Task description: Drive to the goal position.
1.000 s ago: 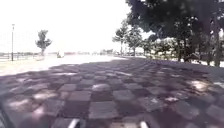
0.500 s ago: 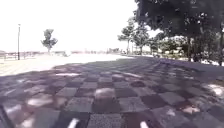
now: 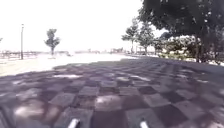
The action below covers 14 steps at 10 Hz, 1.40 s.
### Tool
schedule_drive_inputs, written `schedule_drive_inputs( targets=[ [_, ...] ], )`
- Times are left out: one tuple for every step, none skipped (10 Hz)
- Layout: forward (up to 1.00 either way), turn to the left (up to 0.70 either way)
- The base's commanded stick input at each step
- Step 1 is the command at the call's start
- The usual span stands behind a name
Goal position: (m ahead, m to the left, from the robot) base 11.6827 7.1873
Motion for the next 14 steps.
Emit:
schedule_drive_inputs(
  targets=[
    [0.70, 0.00],
    [0.70, 0.00],
    [0.70, 0.00],
    [0.70, -0.06],
    [0.70, -0.18],
    [0.70, -0.27],
    [0.70, -0.27],
    [0.70, -0.25],
    [0.70, -0.11],
    [0.70, 0.00],
    [0.70, 0.00],
    [0.70, 0.00],
    [0.70, 0.00],
    [0.70, 0.00]
  ],
)
